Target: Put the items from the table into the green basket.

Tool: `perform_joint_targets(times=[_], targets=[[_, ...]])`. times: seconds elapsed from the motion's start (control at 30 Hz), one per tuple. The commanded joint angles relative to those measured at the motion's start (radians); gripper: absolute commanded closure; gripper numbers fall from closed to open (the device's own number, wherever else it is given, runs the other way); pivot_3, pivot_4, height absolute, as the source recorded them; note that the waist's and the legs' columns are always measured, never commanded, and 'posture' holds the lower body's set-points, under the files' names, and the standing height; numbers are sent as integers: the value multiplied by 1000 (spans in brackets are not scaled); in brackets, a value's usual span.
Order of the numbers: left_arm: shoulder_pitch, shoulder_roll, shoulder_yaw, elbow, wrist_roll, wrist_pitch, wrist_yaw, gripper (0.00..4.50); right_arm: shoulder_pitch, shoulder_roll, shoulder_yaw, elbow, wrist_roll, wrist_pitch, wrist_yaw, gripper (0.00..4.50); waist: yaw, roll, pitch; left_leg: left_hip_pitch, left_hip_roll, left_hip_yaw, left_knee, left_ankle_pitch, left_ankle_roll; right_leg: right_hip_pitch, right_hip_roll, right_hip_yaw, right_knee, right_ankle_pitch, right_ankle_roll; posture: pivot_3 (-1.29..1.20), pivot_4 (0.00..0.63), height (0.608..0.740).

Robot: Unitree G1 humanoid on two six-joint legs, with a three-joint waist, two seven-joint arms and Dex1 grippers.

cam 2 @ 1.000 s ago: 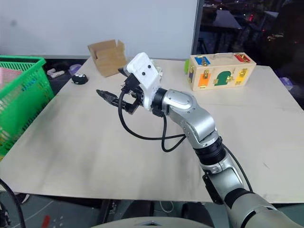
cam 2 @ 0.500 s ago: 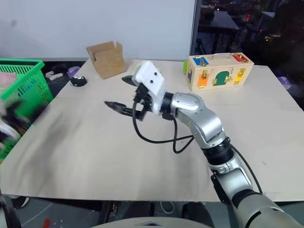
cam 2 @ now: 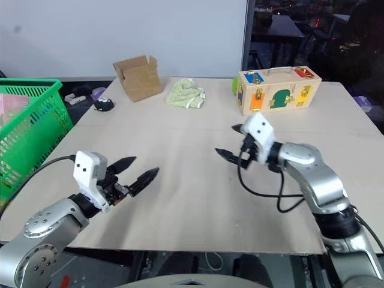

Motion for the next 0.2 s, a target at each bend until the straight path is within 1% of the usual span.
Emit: perform_joint_targets(times=[0.03,0.2], targets=[[17,31,-21,-36,3,4,-35,29,61,-52,-68,-72,0,1,-7,0,-5,0,0,0,0,0,0,0,0,0,0,1,0,0,0,121,0,740],[9,42,-31,-23,5,3,-53,29,102,-56,-76,-69,-2,-18,-19,0,-16,2,1,3,0,5,0,0,0,0,1,4,-2,-2,-2,110,0,740]])
